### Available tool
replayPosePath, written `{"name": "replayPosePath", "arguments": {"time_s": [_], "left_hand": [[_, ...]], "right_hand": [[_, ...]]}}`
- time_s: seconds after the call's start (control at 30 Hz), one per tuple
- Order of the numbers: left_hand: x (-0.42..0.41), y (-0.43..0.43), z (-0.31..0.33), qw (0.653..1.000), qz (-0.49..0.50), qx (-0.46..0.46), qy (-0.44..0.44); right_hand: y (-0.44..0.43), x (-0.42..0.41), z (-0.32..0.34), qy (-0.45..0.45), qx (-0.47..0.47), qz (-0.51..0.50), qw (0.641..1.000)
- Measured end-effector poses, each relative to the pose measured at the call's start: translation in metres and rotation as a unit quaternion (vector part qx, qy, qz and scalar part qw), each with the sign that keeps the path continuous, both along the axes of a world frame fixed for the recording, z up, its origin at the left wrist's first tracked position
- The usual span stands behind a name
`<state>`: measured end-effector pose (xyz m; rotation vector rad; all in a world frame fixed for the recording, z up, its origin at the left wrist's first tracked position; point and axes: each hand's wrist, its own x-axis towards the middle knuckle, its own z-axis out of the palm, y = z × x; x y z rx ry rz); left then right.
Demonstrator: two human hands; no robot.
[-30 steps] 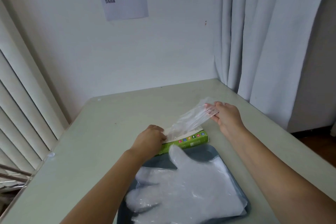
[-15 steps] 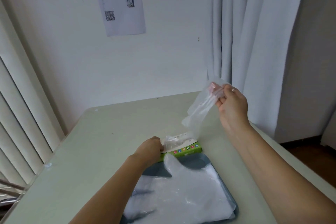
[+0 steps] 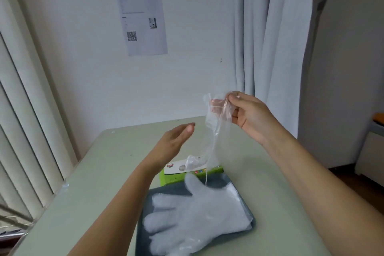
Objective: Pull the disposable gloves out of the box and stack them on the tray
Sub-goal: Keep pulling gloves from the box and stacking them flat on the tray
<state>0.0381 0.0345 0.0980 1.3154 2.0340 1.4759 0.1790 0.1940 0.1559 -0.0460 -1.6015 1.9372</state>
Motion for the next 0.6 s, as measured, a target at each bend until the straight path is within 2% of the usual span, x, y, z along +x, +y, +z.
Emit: {"name": "replayPosePath", "arguments": {"time_s": [0.17,0.27,0.33,0.43,0.6], "left_hand": [[0.028,-0.009,0.005,0.998,-0.054,0.003,-0.033],[0.04,-0.017,0.006,0.993,-0.065,0.059,-0.076],[0.053,-0.023,0.008,0.99,-0.032,0.098,-0.091],[0.071,-0.03,0.001,0.989,0.054,0.116,-0.07],[0.103,-0.044,-0.017,0.987,0.101,0.121,-0.026]], "right_hand": [[-0.02,0.014,0.008,-0.034,0.04,0.045,0.998],[-0.027,0.024,0.011,-0.046,0.078,0.051,0.995],[-0.032,0.032,0.011,-0.047,0.106,0.037,0.993],[-0.039,0.041,0.008,-0.034,0.122,-0.001,0.992],[-0.052,0.052,-0.002,-0.019,0.14,-0.071,0.987]]}}
